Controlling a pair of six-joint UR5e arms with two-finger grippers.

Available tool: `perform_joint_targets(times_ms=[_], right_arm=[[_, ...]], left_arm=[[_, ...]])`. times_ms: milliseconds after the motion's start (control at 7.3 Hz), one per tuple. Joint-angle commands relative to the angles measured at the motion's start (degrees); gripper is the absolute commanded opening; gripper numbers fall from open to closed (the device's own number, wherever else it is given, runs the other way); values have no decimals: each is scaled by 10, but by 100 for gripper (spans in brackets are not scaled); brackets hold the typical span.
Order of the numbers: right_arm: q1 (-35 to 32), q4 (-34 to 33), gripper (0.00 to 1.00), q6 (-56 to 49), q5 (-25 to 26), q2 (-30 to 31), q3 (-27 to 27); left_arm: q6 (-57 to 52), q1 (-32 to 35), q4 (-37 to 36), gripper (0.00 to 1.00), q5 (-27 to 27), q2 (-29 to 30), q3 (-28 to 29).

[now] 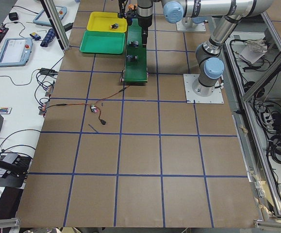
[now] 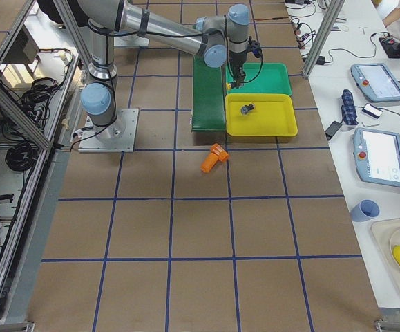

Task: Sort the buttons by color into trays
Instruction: 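Carry the yellow button into the yellow tray and open the right gripper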

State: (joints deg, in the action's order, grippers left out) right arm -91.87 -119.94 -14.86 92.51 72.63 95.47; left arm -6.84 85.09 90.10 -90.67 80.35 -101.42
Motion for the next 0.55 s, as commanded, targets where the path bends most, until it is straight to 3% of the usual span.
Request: perform_joint_targets(times_ms=[0, 137, 411], right_arm=[[47, -1, 0, -60, 4, -45, -40], [56, -6, 0, -71, 5, -59, -42], [64, -67, 10, -104, 4, -87, -42]], left_arm=[[1, 0, 0, 100, 1, -2, -1], [0, 0, 0, 100, 0, -2, -1], [0, 0, 0, 100, -2, -2, -1]])
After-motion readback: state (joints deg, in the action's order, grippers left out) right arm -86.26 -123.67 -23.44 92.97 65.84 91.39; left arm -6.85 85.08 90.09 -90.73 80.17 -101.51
